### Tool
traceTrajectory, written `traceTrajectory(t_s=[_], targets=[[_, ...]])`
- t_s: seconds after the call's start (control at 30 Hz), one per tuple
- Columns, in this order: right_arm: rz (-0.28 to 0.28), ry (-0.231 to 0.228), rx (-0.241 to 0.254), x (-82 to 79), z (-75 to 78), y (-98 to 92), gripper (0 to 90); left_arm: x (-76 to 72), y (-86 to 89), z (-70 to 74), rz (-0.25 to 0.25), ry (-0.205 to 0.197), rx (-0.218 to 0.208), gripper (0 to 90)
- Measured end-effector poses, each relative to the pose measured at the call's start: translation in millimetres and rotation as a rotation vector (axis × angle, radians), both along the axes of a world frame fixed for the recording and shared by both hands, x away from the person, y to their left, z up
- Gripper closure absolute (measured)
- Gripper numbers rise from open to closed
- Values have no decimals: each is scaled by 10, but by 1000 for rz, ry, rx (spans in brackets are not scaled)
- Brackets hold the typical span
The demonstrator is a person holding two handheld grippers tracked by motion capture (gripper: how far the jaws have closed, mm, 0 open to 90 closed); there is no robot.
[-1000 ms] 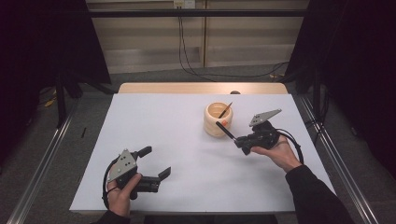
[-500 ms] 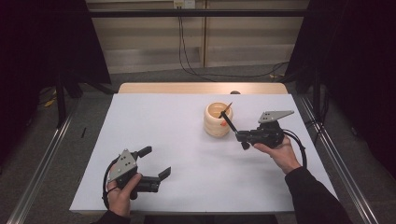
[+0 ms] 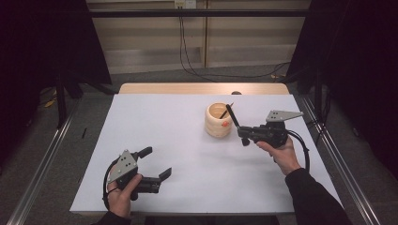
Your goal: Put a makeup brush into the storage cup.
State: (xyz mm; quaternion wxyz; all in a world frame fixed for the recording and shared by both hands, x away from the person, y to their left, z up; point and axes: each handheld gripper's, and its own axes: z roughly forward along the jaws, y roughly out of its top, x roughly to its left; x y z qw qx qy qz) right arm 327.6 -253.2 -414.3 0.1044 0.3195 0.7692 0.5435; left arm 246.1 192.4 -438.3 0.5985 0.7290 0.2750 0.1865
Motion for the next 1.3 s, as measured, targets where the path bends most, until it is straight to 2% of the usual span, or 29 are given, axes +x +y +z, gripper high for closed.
traceTrajectory(t_s=[0.03,0.17,0.2,0.23,0.33,0.43,0.7,0.83,0.87,1.17,1.3], targets=[[-5,-11,10,-3,3,-7,784,3,12,2,-4,-3,8,18],[-22,-42,61,-13,37,-62,784,3,9,1,0,-2,-3,18],[-26,-48,61,-19,42,-68,784,3,7,-1,-4,-1,-10,18],[-26,-47,59,-20,44,-71,784,2,16,4,-5,-3,8,18],[-18,-47,63,-25,45,-72,784,0,6,6,-8,-4,-8,18],[-14,-53,69,-49,70,-70,784,-1,10,10,-11,-10,1,18],[15,-69,61,-179,121,-60,784,-7,8,9,-6,-7,8,18],[29,-70,56,-228,126,-42,784,-2,15,10,-13,-11,6,18],[26,-72,50,-240,130,-35,784,-3,9,7,-9,-7,-6,18],[84,-82,52,-386,159,62,784,-9,10,10,-3,-9,3,18],[105,-89,51,-450,183,94,784,-3,8,5,-12,-8,-6,18]])
